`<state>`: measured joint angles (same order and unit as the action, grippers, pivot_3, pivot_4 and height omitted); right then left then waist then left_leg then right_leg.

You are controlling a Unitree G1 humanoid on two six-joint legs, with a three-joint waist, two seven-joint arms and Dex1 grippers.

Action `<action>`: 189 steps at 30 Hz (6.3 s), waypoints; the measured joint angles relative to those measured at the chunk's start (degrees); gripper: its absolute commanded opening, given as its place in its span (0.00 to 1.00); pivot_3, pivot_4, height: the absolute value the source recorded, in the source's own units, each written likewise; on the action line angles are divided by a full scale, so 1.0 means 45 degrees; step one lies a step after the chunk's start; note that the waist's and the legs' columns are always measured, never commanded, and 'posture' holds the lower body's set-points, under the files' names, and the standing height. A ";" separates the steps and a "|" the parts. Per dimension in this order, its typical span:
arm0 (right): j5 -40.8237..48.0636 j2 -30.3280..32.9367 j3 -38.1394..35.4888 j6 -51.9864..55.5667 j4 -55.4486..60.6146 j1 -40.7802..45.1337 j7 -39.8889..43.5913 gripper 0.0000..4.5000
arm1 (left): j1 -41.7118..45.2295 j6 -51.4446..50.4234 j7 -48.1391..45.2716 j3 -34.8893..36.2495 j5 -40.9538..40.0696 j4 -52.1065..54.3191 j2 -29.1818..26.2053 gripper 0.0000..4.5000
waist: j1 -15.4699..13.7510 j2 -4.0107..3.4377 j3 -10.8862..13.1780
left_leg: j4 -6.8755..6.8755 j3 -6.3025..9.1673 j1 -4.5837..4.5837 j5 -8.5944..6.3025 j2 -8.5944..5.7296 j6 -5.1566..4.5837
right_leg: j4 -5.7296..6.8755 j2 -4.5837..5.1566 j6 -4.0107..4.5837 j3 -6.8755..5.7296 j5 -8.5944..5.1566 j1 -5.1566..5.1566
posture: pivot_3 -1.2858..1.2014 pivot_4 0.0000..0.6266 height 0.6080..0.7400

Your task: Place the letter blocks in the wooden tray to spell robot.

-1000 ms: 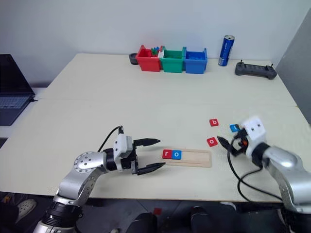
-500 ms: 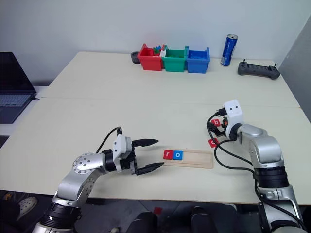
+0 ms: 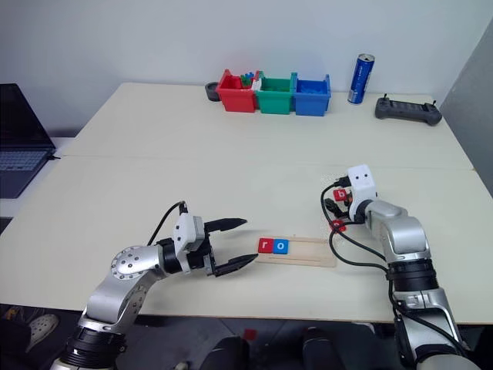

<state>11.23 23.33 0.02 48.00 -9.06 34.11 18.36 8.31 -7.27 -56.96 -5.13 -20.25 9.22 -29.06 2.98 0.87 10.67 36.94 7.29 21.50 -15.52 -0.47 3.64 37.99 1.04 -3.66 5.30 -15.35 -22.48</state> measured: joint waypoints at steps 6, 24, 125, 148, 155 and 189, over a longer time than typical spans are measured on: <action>-0.0207 -0.0452 -0.0250 -0.0075 -0.0486 0.0340 -0.0515 1.00 | -0.0112 0.0000 -0.0002 -0.0010 0.0000 0.0121 -0.0009 1.00 | 0.0055 -0.0001 -0.0001 | 0.0001 0.0001 -0.0002 0.0000 0.0001 0.0000 | 0.0003 -0.0002 0.0001 0.0000 0.0000 0.0001 | 0.52 0.24 1.00; -0.0219 -0.0786 -0.0727 0.0114 -0.0728 0.0587 -0.0930 0.32 | -0.0175 0.0000 -0.0072 -0.0041 0.0001 0.0291 -0.0013 1.00 | 0.0075 -0.0002 -0.0001 | -0.0004 0.0001 -0.0005 0.0000 0.0004 0.0000 | 0.0004 -0.0005 0.0001 0.0001 0.0001 -0.0002 | 0.52 0.24 1.00; 0.0603 0.6895 -0.1027 -1.0434 0.0069 -0.5213 1.2912 1.00 | -0.0127 0.0305 -0.1096 -0.0658 0.0007 -0.0025 0.0109 1.00 | 0.0121 0.0009 -0.0004 | 0.0011 -0.0080 0.0046 0.0001 0.0015 0.0000 | 0.0025 0.0000 0.0000 0.0055 0.0006 -0.0095 | 0.52 0.24 1.00; -0.0198 0.5974 0.0592 -1.2234 -0.2768 -0.3502 1.3690 0.62 | -0.0227 0.0239 -0.1285 -0.0663 -0.0311 0.0258 -0.0136 1.00 | -0.0013 0.0005 -0.0006 | 0.0017 -0.0066 0.0049 0.0001 0.0006 0.0001 | 0.0024 0.0011 0.0003 0.0051 0.0009 -0.0087 | 0.52 0.24 1.00; -0.0183 0.5915 0.0641 -1.2154 -0.2437 -0.3633 1.3652 0.32 | -0.0227 0.0240 -0.1383 -0.0663 -0.0316 0.0271 -0.0228 1.00 | -0.0004 0.0005 -0.0006 | 0.0019 -0.0064 0.0044 0.0001 0.0007 0.0001 | 0.0026 0.0009 0.0003 0.0049 0.0009 -0.0081 | 0.52 0.24 1.00; 0.0048 0.3637 0.2881 -0.6960 0.3150 -0.2608 1.0789 0.32 | -0.0712 -0.0007 -0.1149 -0.0027 -0.0988 0.0982 -0.0610 1.00 | -0.0031 0.0004 -0.0006 | 0.0020 -0.0043 0.0058 0.0002 0.0007 0.0002 | 0.0026 0.0008 0.0003 0.0029 0.0009 -0.0089 | 0.52 0.24 1.00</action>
<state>11.45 39.70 12.99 16.68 5.11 22.37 66.91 5.11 -7.30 -62.13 -5.25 -24.70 13.64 -31.80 2.84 0.88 10.64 37.04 7.10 21.76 -15.51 -0.44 3.65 38.10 1.07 -3.64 5.43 -15.31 -22.88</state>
